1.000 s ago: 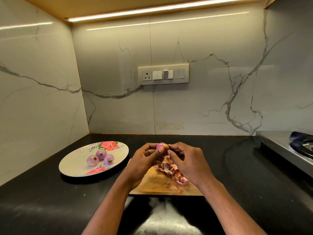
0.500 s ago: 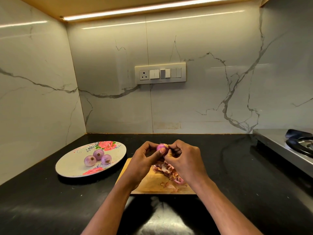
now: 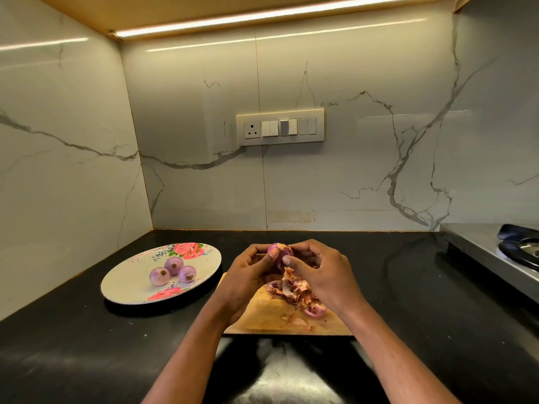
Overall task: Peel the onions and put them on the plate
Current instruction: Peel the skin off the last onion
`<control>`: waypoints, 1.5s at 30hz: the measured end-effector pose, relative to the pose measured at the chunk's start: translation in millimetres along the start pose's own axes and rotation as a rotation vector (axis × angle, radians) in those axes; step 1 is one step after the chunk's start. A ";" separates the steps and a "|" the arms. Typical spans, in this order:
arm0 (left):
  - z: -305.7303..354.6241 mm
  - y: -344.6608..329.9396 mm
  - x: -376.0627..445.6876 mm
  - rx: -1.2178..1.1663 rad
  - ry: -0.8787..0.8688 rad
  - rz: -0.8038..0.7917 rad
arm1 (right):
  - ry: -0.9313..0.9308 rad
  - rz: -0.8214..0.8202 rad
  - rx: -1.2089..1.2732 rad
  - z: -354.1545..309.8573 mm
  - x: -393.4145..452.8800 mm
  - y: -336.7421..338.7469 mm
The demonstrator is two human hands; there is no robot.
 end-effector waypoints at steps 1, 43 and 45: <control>-0.9 -0.6 0.1 -0.014 0.009 -0.010 | -0.007 0.008 0.015 0.3 0.4 1.9; 2.2 10.9 2.4 0.163 -0.066 0.056 | 0.203 0.057 -0.170 -13.4 -3.7 5.6; 1.5 12.1 3.0 0.174 -0.072 0.057 | 0.186 0.059 -0.157 -12.0 -3.9 5.4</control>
Point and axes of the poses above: each hand's wrist, its own x-axis towards the middle knuckle, its own y-axis out of the back of the hand, z = x × y, the point moved 9 cm from there along x, towards the middle knuckle, and after that the axes turned 3 degrees about x, right-handed, at the moved point
